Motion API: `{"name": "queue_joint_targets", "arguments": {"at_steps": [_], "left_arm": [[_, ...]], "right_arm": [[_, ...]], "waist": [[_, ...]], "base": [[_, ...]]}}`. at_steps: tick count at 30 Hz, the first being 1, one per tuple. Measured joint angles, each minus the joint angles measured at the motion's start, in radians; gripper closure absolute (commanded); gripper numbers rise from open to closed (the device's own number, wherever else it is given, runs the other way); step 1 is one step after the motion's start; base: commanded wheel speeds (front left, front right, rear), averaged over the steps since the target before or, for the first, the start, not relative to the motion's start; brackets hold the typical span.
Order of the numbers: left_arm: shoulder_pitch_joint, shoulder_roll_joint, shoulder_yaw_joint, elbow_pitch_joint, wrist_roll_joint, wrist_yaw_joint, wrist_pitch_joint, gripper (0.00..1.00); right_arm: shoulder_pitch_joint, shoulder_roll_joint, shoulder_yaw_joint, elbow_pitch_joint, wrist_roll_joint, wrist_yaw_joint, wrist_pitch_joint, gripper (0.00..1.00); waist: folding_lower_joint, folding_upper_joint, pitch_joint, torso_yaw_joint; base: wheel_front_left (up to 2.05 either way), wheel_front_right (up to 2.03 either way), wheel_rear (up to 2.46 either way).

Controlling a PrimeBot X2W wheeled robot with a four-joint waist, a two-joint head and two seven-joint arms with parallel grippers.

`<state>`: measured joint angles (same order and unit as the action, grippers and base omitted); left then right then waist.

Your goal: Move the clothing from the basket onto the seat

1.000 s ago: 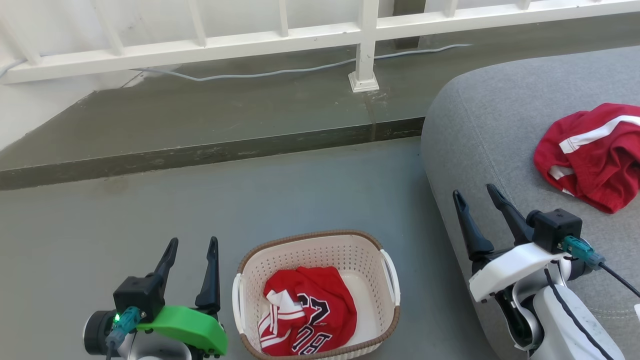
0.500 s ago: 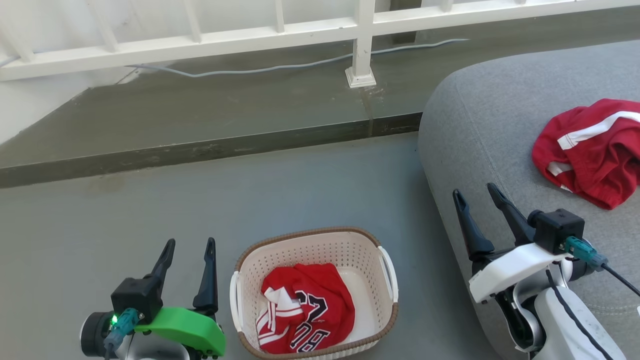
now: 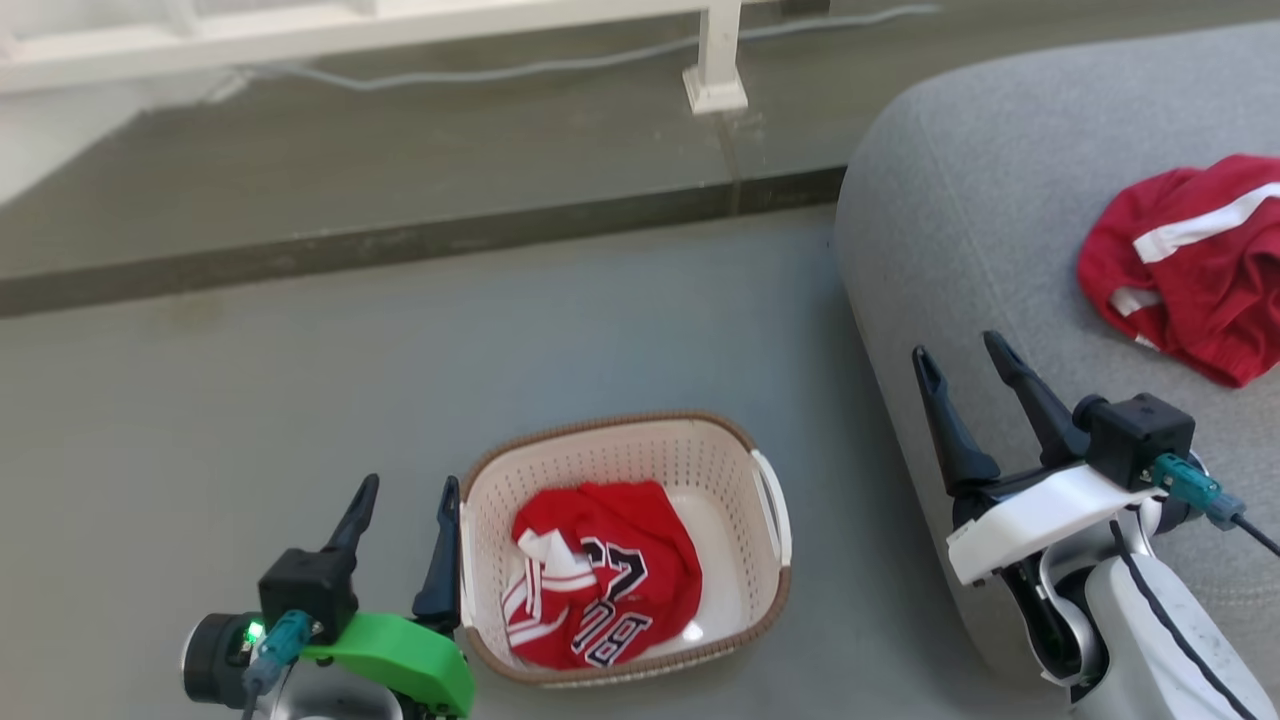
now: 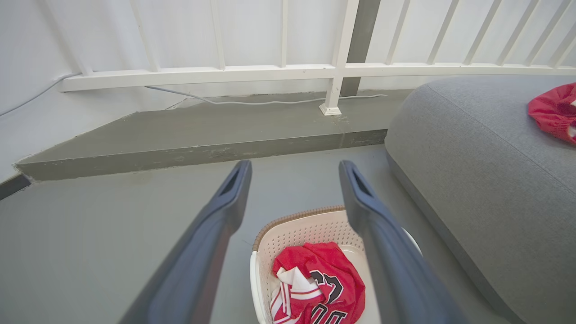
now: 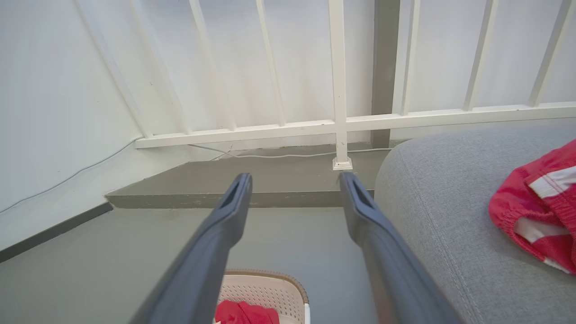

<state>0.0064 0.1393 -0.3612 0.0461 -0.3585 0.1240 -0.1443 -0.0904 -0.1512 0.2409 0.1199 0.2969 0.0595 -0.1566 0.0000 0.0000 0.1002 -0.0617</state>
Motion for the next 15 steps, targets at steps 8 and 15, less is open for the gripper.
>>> {"name": "queue_joint_targets", "arguments": {"at_steps": [8,15], "left_arm": [[-0.032,-0.005,-0.06,0.008,0.025,-0.001,0.033,0.0],[-0.1,-0.029,-0.13,0.059,0.066,-0.023,0.079,0.0]], "right_arm": [[-0.022,-0.011,0.0,-0.053,0.0,0.001,0.018,0.0],[-0.076,-0.02,0.004,-0.101,-0.007,0.002,0.03,0.0]], "waist": [[0.0,0.0,0.094,-0.006],[0.0,0.0,0.187,-0.018]], "base": [[0.0,0.0,0.0],[0.0,0.0,0.0]]}}
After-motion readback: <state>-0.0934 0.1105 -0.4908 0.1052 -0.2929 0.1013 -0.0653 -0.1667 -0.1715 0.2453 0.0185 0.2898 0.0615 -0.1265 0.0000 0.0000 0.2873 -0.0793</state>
